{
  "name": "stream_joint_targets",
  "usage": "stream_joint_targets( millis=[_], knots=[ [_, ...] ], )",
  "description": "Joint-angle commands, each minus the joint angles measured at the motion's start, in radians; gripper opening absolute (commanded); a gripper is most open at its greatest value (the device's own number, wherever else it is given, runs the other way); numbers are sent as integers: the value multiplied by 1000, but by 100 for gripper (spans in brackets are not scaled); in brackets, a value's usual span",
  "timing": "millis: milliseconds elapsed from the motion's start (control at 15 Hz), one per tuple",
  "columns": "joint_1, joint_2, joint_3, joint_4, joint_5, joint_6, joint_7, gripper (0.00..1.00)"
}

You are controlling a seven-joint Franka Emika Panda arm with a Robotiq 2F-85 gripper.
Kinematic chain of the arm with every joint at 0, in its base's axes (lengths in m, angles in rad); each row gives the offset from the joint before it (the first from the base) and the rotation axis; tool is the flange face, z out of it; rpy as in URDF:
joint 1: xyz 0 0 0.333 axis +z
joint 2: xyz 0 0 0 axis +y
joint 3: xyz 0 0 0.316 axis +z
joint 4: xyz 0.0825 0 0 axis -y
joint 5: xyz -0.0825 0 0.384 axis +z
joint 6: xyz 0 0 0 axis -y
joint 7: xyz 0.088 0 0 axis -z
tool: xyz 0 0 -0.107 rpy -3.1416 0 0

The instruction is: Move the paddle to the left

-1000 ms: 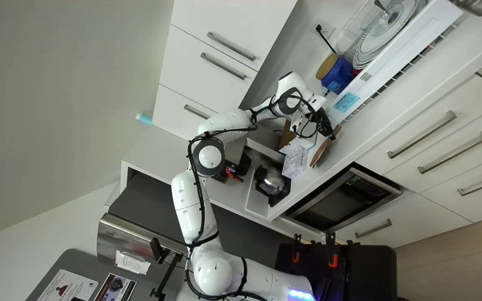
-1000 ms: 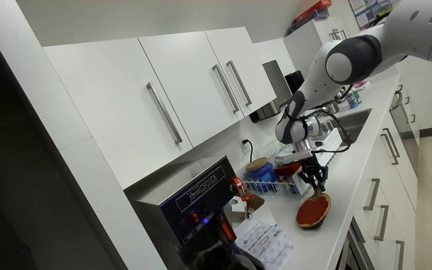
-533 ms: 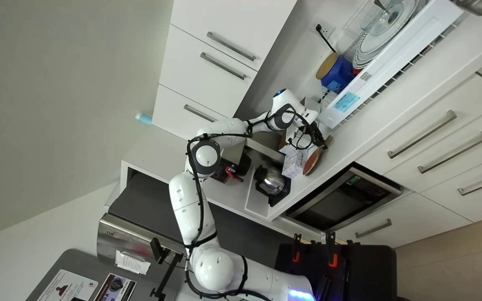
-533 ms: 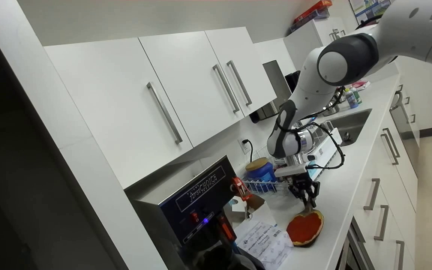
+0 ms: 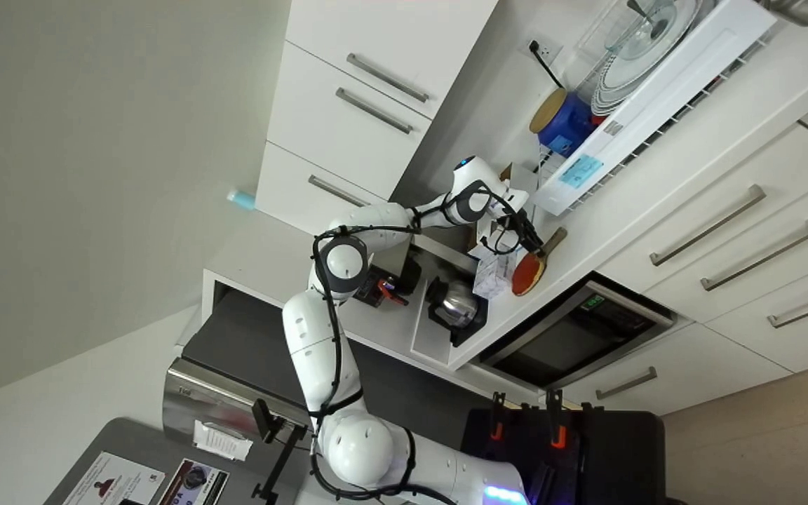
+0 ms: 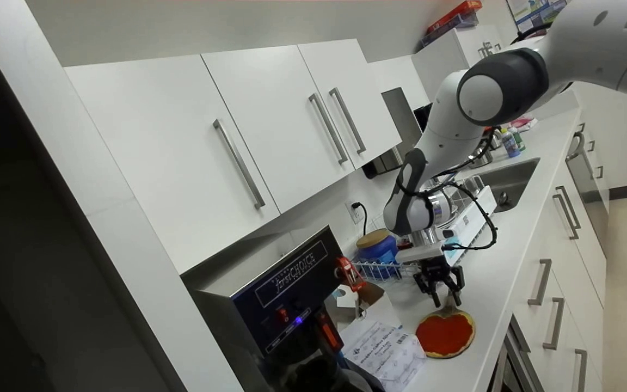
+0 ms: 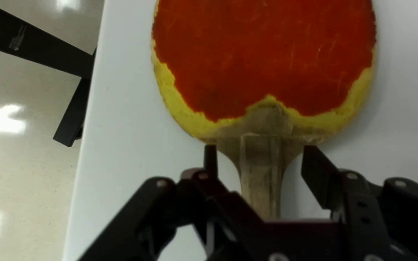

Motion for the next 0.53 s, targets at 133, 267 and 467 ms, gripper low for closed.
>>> stream_joint_targets(
  millis=[133, 267, 467],
  knots=[
    [60, -127, -48, -127, -20, -35, 17, 100],
    [78, -154, -71, -155, -45, -36, 30, 100],
    [93, -188, -91, -189, -82, -43, 23, 100]
  ],
)
